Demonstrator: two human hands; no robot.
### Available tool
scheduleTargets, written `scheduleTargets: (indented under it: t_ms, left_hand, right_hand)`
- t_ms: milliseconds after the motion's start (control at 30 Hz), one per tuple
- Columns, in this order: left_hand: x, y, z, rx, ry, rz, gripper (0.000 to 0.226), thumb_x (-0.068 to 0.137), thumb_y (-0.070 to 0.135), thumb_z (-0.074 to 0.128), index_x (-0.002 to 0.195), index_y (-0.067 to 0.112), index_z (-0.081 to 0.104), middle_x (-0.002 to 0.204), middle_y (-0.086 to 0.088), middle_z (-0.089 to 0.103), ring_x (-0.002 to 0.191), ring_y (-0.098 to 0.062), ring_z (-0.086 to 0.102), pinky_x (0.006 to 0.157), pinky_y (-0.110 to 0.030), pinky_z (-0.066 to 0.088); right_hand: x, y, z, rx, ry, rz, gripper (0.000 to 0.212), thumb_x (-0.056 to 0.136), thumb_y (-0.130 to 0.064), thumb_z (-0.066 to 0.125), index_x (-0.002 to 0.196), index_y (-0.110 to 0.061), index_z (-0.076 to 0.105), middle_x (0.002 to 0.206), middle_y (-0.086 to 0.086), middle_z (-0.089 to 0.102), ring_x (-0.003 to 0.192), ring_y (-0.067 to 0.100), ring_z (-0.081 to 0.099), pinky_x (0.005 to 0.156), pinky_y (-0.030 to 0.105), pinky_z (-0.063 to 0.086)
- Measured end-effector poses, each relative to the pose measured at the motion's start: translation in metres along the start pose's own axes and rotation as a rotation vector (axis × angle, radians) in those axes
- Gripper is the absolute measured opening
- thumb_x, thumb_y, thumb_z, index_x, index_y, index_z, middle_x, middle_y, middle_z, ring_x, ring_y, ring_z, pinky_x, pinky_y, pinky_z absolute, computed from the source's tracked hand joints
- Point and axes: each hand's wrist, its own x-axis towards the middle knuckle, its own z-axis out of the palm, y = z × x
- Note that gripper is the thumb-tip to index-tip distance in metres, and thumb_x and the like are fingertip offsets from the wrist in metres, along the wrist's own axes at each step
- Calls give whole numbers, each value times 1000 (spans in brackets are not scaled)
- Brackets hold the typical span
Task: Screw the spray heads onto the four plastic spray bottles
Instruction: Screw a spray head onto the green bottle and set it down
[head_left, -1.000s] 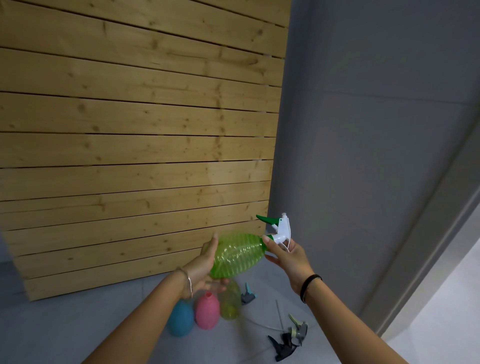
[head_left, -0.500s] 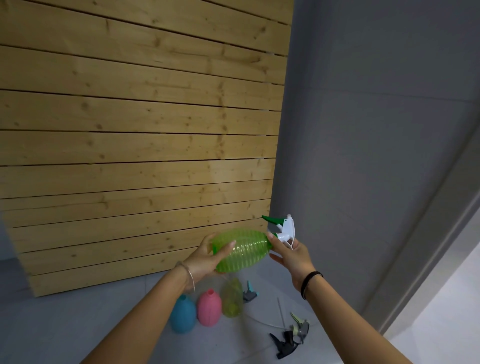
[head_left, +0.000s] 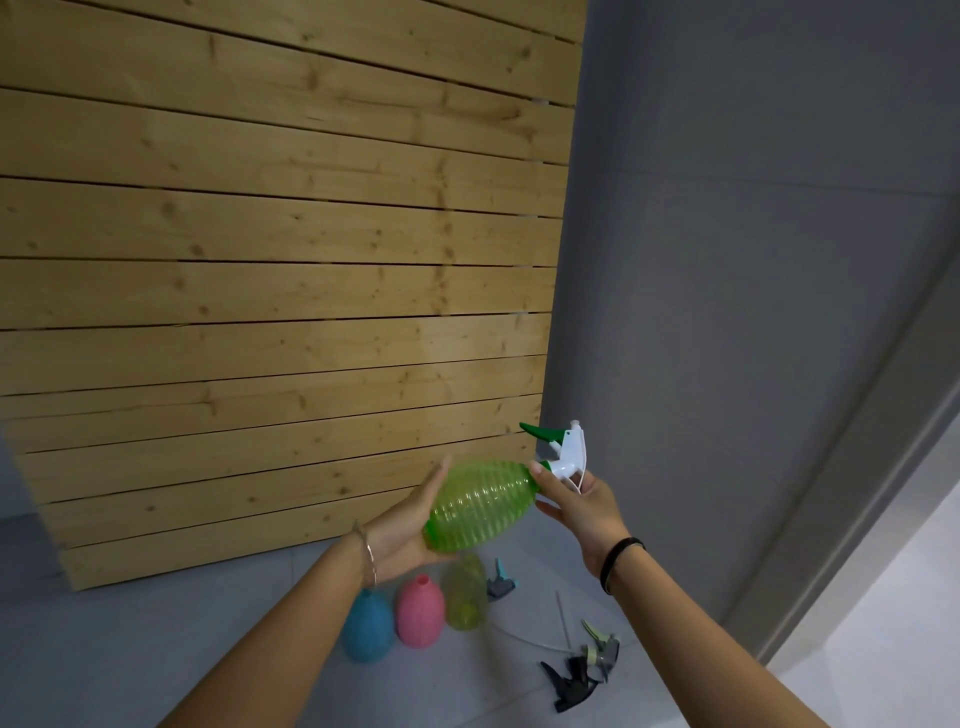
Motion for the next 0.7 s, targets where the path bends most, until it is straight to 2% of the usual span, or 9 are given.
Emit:
scheduleTargets:
  t_ms: [100,233,267,333,400,500,567,633,700]
  left_hand:
    - [1,-1,1,101,103,22,61,86,62,34,139,33,28,148,0,30,122,-27,49,65,-37,60]
    - [5,-2,-4,-7,116,195,64,82,24,65,137,18,35,140,-10,46,107,-15,59,69,-27,59]
    - [5,-2,-4,-40,82,189,73,75,26,71,138,15,36,138,-13,49,109,-19,59,78,-30,58]
    - [4,0,-2,-39,41,98,93,66,55,66,143,19,31,143,-12,44,121,-28,52,87,-41,54]
    - [2,1,2,40,73,6,86,70,74,42,143,34,22,152,-3,28,128,-31,46,75,-44,58]
    - [3,-1,1,123,164,125,61,80,54,55,133,35,30,149,-2,28,122,-22,47,73,-42,59]
    - [7,-2,-4,91,158,208,78,70,35,74,136,27,34,140,-6,42,119,-22,51,88,-42,54]
    - [5,0,-2,-1,81,179,109,48,43,85,140,20,30,134,-8,49,117,-24,54,87,-35,53]
    - [4,1,1,-27,42,76,101,60,67,65,142,27,25,141,-8,42,120,-28,53,80,-38,56]
  right_hand:
    - [0,0,1,19,12,8,16,79,-22,73,92,-14,69,94,6,70,93,19,65,81,28,56]
    - [-2,-4,-2,54,23,38,46,80,-26,72,121,-8,61,114,16,69,109,25,65,77,23,56]
    - [-2,-4,-1,52,20,40,47,80,-26,72,121,-8,61,114,16,69,107,25,66,75,21,56]
    - [-3,-5,3,47,14,33,42,79,-25,73,116,-9,64,104,11,72,101,22,67,71,19,57]
    - [-4,-5,6,49,29,37,30,78,-22,74,105,-10,68,102,10,73,94,20,68,71,20,57]
    - [-5,-5,4,44,84,59,25,77,-22,75,98,-11,67,113,18,69,91,20,66,75,25,55]
    - [-5,-4,2,50,105,86,32,77,-25,75,102,-9,65,113,18,69,88,19,67,78,29,55]
    - [-7,-5,4,25,96,79,39,76,-30,75,106,-8,63,111,17,68,87,18,68,79,28,56]
    - [-8,-7,10,-10,77,34,41,79,-33,72,112,-11,60,115,18,66,97,21,67,79,27,56]
